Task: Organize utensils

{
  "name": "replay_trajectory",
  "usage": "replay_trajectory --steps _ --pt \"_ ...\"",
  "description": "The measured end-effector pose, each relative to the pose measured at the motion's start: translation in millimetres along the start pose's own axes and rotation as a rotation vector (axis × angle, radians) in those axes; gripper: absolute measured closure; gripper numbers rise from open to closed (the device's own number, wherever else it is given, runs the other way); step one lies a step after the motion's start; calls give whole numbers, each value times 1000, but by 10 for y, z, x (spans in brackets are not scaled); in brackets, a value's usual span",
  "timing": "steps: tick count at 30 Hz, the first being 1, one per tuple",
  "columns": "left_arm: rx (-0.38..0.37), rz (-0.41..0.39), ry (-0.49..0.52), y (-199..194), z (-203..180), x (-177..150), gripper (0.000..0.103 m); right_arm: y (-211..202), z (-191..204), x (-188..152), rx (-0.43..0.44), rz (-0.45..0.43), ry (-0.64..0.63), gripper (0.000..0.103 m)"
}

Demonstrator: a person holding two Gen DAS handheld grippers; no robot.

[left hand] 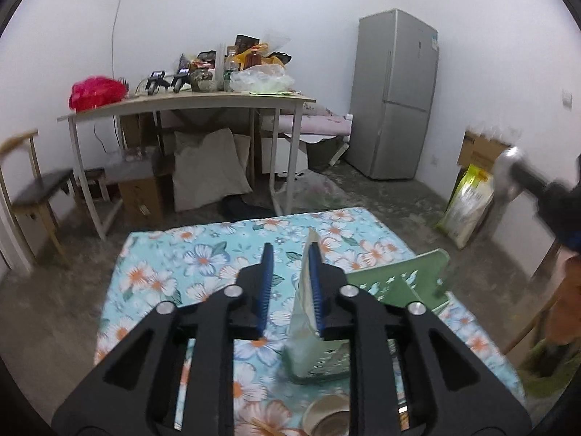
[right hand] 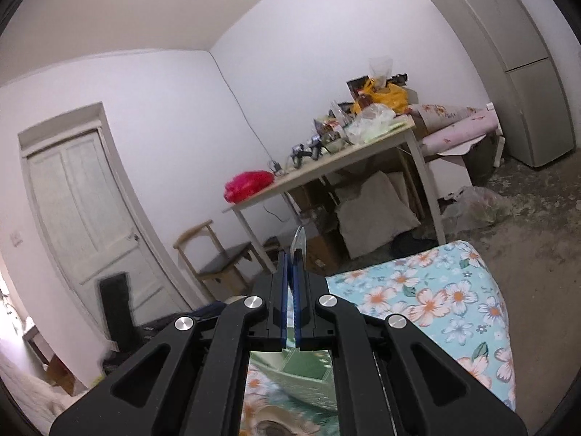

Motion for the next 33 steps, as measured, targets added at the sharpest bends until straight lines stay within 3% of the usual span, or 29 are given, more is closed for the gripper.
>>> replay_trajectory --steps 6,12,17,22,29,33 --pt "-65 -33 -135 -209 216 -36 72 270 -270 -221 -23 52 23 100" --pt "-9 -42 -187 -432 548 -200 62 394 -581 -552 -108 164 65 96" --pt "24 8 -223 -531 707 -508 58 231 -614 -511 -192 143 39 92" --pt "10 72 -278 -522 733 -826 55 -26 -540 -419 -288 84 -20 64" --pt "-72 162 -270 -376 475 -1168 55 -548 -326 -388 -389 -25 -22 61" --pt "-90 236 -225 -181 308 -1350 60 -600 -118 -668 -377 40 -30 61"
Point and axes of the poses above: each gripper's, at about its wrist camera, not at the fingertips, and y roughly the way its jaws point, z to its left, x to its top, the point moved 8 cm from there along y, roughly the way its jaws point, and after that the axes turned 1 degree about -y, right-handed, at the moved point
